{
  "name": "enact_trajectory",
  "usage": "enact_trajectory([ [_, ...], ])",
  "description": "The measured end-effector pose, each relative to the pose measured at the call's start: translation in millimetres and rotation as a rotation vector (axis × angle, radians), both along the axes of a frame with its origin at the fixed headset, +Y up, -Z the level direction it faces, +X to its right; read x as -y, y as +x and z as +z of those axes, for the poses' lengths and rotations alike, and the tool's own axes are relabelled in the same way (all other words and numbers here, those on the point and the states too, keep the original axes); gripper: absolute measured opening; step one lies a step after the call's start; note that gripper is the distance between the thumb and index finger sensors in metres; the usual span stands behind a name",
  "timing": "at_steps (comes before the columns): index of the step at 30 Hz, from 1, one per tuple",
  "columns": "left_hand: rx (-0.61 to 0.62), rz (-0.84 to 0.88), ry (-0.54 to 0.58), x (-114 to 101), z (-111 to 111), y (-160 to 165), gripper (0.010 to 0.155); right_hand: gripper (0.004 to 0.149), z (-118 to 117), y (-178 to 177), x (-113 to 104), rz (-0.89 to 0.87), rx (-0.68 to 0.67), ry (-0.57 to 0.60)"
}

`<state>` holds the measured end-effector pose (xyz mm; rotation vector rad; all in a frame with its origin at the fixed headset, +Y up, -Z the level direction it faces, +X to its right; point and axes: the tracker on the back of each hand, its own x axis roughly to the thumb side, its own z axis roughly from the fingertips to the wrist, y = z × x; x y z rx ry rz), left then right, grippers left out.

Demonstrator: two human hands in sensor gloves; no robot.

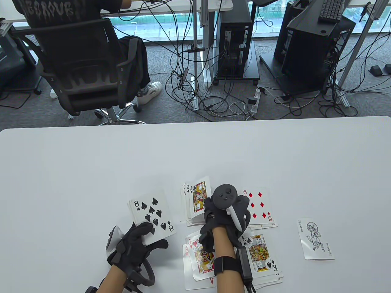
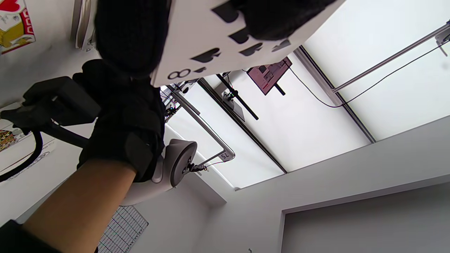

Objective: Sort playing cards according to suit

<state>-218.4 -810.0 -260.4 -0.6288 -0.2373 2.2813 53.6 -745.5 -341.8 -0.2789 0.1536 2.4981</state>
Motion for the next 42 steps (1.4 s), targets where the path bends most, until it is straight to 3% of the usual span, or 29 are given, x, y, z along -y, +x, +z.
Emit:
enact_trajectory([
  [8, -0.002, -0.003, -0.006, 0.5, 0.6, 0.1, 0.050, 0.045, -10.4, -17.9, 24.6, 0.367, -0.045, -0.162],
  [14, -0.001, -0.009, -0.012, 0.0, 1.3, 0.6, 0.050, 0.049, -10.0, -33.5, 25.0, 0.606, -0.087, -0.166],
  [19, 0.006, -0.017, -0.022, 1.3, 1.9, 1.6, 0.050, 0.052, -4.9, -37.0, 18.6, 0.646, -0.103, -0.146],
  [24, 0.009, -0.026, -0.028, 1.4, 1.9, 2.2, 0.050, 0.054, 7.3, -29.1, -9.0, 0.541, -0.130, -0.001],
  [31, 0.020, -0.028, -0.017, -0.1, 2.4, 3.4, 0.050, 0.054, 47.7, -13.5, -41.5, 0.179, -0.203, 0.217],
  [35, 0.037, -0.026, 0.007, -3.8, 2.2, 5.3, 0.050, 0.053, 78.2, -5.6, -41.7, -0.011, -0.236, 0.349],
  [39, 0.063, -0.038, 0.029, -5.3, 2.4, 8.6, 0.050, 0.053, 98.1, -3.5, -27.3, -0.172, -0.241, 0.483],
  [42, 0.077, -0.039, 0.031, -5.1, 3.1, 10.9, 0.050, 0.054, 102.2, -7.8, -21.1, -0.207, -0.280, 0.487],
])
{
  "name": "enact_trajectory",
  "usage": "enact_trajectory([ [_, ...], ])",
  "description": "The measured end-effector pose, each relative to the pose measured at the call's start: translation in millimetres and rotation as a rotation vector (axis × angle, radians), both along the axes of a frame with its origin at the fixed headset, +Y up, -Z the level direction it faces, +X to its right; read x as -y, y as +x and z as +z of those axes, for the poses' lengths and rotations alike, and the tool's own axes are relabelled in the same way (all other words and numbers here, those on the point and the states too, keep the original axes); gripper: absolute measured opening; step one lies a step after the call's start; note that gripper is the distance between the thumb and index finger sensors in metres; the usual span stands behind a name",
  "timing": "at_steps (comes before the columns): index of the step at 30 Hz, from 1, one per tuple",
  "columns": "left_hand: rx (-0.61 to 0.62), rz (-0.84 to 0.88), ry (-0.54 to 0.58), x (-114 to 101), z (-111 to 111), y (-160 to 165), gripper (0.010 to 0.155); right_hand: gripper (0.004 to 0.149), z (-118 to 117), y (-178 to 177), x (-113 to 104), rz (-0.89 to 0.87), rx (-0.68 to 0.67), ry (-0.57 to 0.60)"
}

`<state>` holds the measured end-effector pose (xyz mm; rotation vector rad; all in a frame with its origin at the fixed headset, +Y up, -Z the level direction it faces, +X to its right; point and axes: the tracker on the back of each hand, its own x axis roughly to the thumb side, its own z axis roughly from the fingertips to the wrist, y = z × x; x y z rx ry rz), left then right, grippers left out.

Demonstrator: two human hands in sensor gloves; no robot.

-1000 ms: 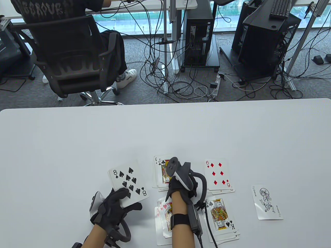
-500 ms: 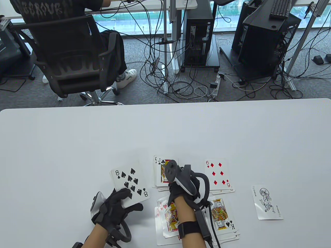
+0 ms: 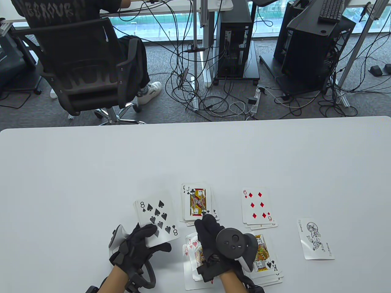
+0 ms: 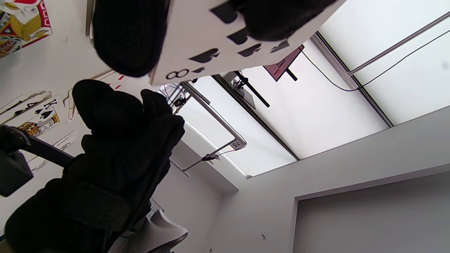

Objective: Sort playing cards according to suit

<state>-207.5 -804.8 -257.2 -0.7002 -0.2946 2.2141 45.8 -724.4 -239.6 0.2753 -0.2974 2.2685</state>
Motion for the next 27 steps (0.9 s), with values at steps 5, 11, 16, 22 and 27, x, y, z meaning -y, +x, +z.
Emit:
enact_trajectory([
  [5, 0.026, -0.016, 0.007, 0.4, 0.9, 3.0, 0.050, 0.065, 5.4, -13.6, 5.2, 0.035, -0.097, 0.013],
  [11, 0.069, -0.033, 0.031, -2.4, 3.3, 9.5, 0.051, 0.083, 10.7, -31.5, 5.2, 0.060, -0.172, 0.005],
  [16, 0.106, -0.032, 0.051, -5.3, 6.1, 17.2, 0.051, 0.073, 16.2, -37.1, 1.6, 0.136, -0.085, 0.136],
  [22, 0.114, -0.024, 0.060, -6.2, 6.0, 17.5, 0.051, 0.044, 17.0, -29.3, 0.9, -0.047, -0.048, 0.132],
  [27, 0.109, -0.033, 0.054, -6.1, 6.2, 17.4, 0.051, 0.040, 14.3, -24.9, 1.8, -0.048, -0.036, 0.125],
])
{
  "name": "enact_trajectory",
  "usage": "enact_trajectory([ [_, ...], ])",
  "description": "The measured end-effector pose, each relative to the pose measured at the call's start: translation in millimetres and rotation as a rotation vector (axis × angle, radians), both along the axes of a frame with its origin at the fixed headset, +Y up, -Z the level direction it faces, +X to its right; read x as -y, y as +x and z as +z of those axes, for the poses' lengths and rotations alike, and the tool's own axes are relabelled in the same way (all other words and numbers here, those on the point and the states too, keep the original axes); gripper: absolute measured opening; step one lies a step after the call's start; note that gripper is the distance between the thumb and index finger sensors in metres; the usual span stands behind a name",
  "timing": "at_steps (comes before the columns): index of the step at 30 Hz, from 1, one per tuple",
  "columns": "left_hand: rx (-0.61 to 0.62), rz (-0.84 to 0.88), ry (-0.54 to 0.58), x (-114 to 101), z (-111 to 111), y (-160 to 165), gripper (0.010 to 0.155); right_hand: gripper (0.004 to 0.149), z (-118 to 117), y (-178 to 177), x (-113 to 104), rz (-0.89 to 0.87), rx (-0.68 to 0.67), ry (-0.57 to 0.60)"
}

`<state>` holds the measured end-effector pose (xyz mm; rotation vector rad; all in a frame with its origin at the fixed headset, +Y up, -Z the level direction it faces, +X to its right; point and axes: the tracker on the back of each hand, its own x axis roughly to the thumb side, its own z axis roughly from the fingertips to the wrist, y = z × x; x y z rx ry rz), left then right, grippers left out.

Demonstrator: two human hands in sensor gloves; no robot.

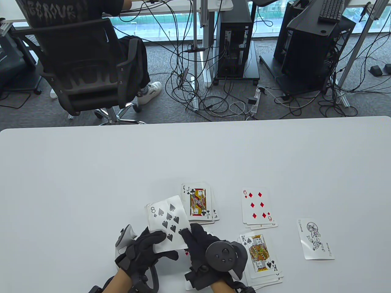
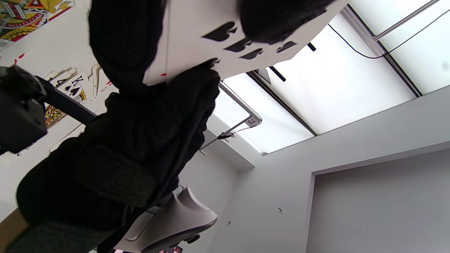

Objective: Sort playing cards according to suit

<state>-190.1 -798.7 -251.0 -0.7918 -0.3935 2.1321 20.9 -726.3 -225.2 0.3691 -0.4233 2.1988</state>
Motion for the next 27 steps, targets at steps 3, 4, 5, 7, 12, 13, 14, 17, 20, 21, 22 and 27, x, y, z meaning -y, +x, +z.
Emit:
enact_trajectory([
  [3, -0.004, -0.013, -0.003, 0.1, 0.1, -0.4, 0.051, 0.041, -0.6, 4.0, -1.1, 0.040, 0.033, 0.010],
  [4, -0.005, -0.016, -0.005, 0.2, 0.2, -0.5, 0.051, 0.041, -0.8, 5.0, -1.0, 0.045, 0.038, 0.008],
  [5, -0.008, -0.019, -0.008, 0.4, 0.2, -0.7, 0.051, 0.041, -1.5, 6.9, -0.9, 0.046, 0.044, -0.001],
  [7, -0.019, -0.017, -0.019, 0.9, 0.5, -1.5, 0.051, 0.040, -2.8, 10.8, -0.3, 0.038, 0.070, -0.014],
  [12, -0.042, -0.008, -0.025, 0.8, -0.8, -5.1, 0.050, 0.039, -7.4, 27.2, -0.5, 0.006, 0.124, -0.036],
  [13, -0.045, -0.004, -0.028, 0.8, -0.8, -5.4, 0.050, 0.039, -8.1, 31.6, -1.2, -0.013, 0.132, -0.043],
  [14, -0.048, 0.001, -0.031, 0.8, -0.8, -5.5, 0.050, 0.039, -8.6, 35.8, -2.6, -0.039, 0.139, -0.048],
  [17, -0.061, 0.011, -0.044, 1.1, -0.7, -6.4, 0.050, 0.039, -10.0, 49.3, -12.8, -0.109, 0.157, -0.054],
  [20, -0.074, 0.018, -0.056, 2.4, -1.1, -8.7, 0.050, 0.039, -13.2, 69.8, -29.2, -0.150, 0.177, -0.079],
  [21, -0.080, 0.020, -0.060, 2.5, -1.2, -9.4, 0.050, 0.039, -13.8, 77.6, -33.3, -0.130, 0.182, -0.092],
  [22, -0.085, 0.022, -0.062, 2.6, -1.6, -9.9, 0.050, 0.039, -14.2, 87.1, -37.2, -0.089, 0.196, -0.124],
  [27, -0.104, 0.022, -0.063, 2.3, -2.5, -12.4, 0.050, 0.039, -9.9, 136.1, -43.0, 0.220, 0.221, -0.399],
])
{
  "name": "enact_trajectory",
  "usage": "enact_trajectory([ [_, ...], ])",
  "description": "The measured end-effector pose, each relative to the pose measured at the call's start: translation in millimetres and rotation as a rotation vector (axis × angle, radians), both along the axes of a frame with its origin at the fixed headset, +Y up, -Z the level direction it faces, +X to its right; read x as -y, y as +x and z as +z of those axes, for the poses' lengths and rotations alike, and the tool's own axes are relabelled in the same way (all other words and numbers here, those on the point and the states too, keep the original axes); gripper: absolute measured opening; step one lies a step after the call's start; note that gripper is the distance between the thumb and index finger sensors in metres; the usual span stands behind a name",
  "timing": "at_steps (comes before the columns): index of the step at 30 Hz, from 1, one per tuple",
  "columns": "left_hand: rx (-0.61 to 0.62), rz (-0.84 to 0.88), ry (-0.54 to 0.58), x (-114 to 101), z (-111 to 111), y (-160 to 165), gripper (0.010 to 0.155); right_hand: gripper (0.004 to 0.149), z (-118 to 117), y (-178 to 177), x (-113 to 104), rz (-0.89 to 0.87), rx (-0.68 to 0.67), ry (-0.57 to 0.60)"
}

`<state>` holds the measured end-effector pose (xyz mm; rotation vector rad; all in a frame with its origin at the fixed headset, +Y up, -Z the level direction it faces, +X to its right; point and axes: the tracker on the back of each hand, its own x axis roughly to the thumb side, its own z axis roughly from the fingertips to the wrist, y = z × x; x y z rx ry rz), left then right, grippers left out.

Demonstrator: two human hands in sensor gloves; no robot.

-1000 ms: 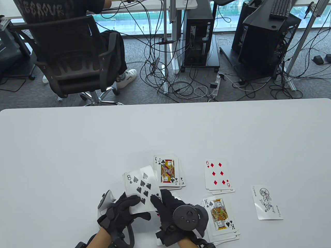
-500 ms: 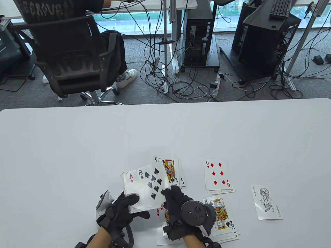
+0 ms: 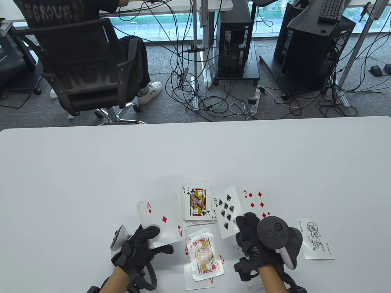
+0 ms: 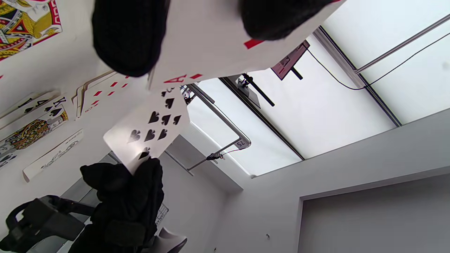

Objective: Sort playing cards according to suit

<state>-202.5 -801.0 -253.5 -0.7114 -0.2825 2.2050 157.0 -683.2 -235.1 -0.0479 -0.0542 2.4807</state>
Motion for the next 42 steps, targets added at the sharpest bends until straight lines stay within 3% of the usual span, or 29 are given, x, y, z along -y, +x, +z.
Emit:
enact_trajectory([
  [7, -0.006, 0.000, -0.002, 1.3, 0.2, -0.9, 0.050, 0.040, 25.2, 35.5, 39.6, 0.178, 0.070, -0.341],
  [15, -0.013, -0.006, -0.007, 1.8, 1.1, -2.0, 0.050, 0.046, 23.9, 32.9, 85.0, 0.582, 0.045, -0.619],
  [25, -0.013, -0.026, -0.021, 4.1, 1.6, -1.8, 0.050, 0.049, 20.9, 27.5, 78.0, 0.714, 0.028, -0.603],
  [28, -0.007, -0.029, -0.027, 5.4, 1.8, -1.0, 0.050, 0.051, 18.1, 17.7, 60.7, 0.678, 0.027, -0.544],
  [35, 0.005, -0.027, -0.034, 6.6, 2.2, 1.2, 0.050, 0.050, 6.3, -53.6, 15.1, 0.405, -0.148, -0.161],
  [38, 0.013, -0.027, -0.025, 6.8, 1.8, 1.4, 0.050, 0.053, 2.6, -94.7, 13.1, 0.241, -0.221, 0.070],
  [42, 0.024, -0.022, -0.029, 7.2, 2.4, 2.5, 0.050, 0.061, 3.4, -133.5, 27.2, 0.050, -0.264, 0.197],
])
